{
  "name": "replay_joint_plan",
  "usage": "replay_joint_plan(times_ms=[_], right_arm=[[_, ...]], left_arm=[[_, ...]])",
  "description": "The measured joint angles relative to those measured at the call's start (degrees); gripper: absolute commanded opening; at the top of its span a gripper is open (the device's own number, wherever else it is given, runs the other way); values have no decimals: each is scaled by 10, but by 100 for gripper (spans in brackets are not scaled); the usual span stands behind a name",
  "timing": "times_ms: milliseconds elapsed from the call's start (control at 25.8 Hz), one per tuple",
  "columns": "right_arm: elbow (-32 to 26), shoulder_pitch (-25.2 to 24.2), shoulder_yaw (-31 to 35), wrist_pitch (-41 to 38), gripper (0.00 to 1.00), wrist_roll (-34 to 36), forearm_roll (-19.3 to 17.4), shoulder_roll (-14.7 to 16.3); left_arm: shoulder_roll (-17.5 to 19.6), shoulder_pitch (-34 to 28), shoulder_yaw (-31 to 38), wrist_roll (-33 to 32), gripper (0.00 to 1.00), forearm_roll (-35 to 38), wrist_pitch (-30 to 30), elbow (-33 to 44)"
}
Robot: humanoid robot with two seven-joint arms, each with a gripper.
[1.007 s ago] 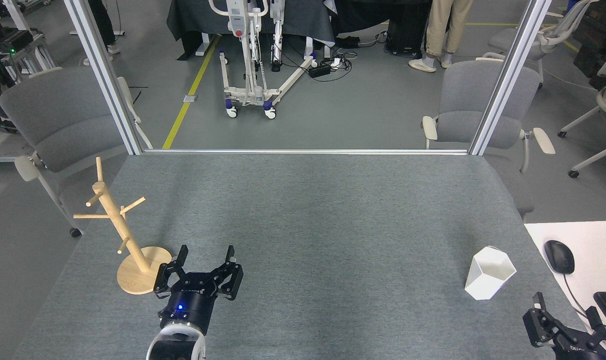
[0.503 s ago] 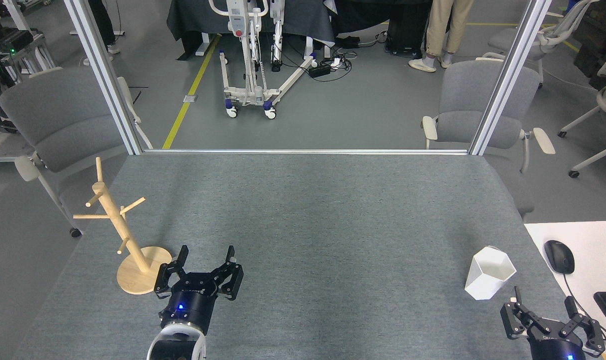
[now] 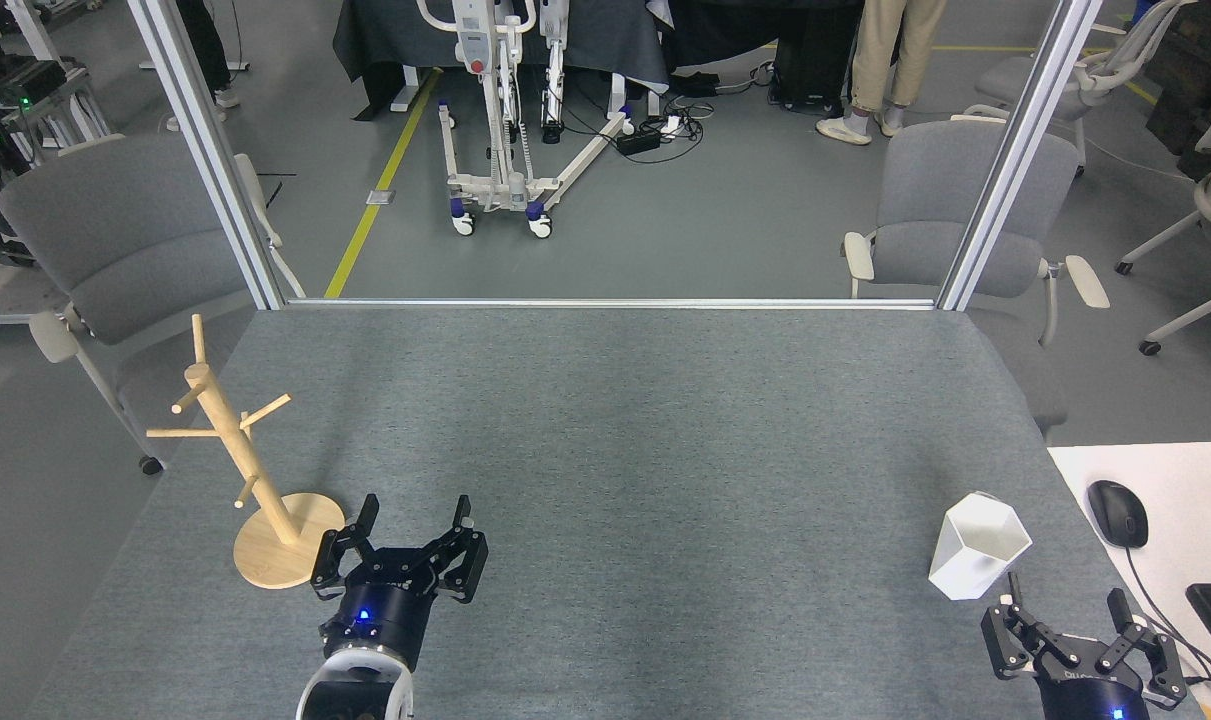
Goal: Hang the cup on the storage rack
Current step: 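Lower the open right gripper around the white cup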
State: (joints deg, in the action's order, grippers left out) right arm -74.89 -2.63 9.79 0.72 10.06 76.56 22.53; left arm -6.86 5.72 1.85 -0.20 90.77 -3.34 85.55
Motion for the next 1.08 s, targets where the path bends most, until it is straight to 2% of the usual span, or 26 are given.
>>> replay_joint_plan(times_ms=[310,658,1084], right_arm=[[15,3,2,-64,100,1,4,3],[49,30,2,-82,99,1,24,1],[74,51,0,-100,99,1,27,1]], left_arm=[[2,8,0,0,99,0,1,-12],[5,10,1,0,100,1,5,-9],[5,9,1,0,99,1,5,-8]])
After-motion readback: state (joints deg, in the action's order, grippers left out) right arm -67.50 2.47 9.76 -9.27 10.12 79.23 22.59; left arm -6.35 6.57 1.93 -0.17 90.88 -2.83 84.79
